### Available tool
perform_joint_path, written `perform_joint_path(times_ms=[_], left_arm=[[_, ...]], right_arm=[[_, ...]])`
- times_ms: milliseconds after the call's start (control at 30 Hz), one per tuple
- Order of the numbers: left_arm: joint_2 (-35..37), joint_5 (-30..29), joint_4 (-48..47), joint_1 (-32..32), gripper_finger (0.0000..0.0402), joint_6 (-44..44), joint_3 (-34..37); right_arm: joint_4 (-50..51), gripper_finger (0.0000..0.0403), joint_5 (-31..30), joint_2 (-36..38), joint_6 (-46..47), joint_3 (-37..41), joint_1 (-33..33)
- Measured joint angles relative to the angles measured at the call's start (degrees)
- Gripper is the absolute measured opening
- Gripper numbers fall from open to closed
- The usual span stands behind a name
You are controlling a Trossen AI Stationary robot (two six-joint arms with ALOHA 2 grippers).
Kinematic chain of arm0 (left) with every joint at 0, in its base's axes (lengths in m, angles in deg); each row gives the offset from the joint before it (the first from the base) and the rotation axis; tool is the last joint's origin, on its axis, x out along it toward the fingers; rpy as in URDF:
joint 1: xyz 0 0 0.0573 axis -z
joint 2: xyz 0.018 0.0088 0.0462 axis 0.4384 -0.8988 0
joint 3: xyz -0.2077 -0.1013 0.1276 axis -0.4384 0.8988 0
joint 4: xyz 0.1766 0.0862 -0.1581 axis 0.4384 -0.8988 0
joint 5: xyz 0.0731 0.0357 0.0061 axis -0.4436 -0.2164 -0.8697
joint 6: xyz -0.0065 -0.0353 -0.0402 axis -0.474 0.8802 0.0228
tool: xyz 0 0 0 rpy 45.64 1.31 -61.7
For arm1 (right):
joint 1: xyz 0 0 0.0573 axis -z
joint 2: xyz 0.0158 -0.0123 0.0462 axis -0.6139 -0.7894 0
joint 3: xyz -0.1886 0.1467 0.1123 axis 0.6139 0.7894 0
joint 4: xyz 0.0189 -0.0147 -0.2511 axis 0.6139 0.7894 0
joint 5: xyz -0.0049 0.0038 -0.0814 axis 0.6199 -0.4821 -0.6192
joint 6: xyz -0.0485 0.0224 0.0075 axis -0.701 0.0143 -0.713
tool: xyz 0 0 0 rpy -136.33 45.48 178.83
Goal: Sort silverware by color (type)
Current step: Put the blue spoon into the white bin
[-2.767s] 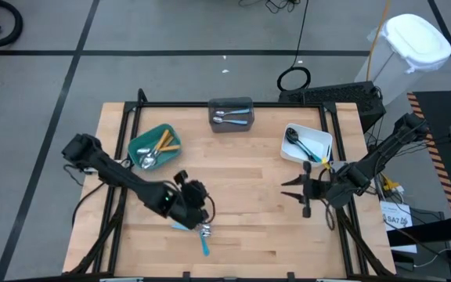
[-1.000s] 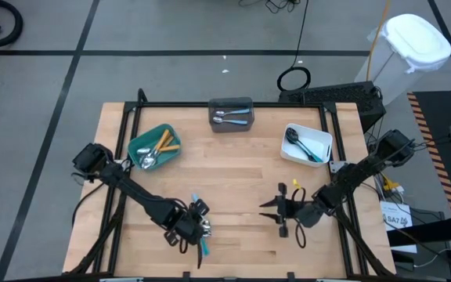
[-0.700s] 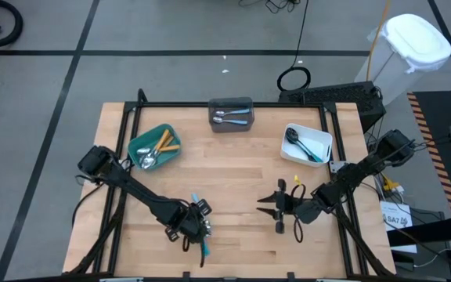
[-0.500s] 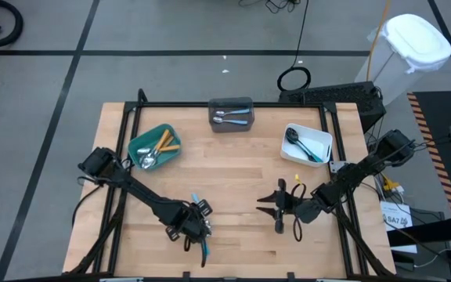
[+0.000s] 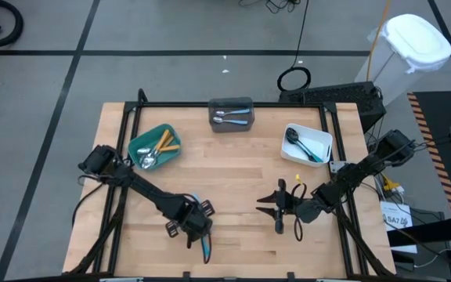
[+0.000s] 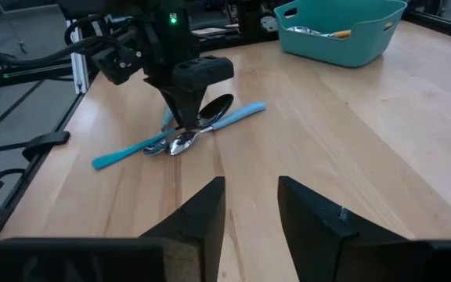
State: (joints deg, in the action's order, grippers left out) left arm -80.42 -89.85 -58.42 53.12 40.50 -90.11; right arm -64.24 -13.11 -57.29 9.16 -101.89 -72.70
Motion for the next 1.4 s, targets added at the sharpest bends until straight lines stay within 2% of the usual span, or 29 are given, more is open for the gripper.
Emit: perform_joint_path(times_ms=[400,900,1400], left_arm=[[-0.09,4.16,2.00,-2.65,0.0093,0.32,0.11],[-1.01,5.98,4.26,-3.74,0.0092,2.41,-0.02],[-1.79,6.81,4.04,-3.68,0.0092,0.71,-0.11]], right_arm=[[0.05,0.0114,-0.04,0.00,-0.19,0.00,0.00],[-0.09,0.0114,-0.07,0.00,-0.04,0.00,0.00],[-0.06,0.0114,-0.04,0.00,-0.14,0.00,0.00]])
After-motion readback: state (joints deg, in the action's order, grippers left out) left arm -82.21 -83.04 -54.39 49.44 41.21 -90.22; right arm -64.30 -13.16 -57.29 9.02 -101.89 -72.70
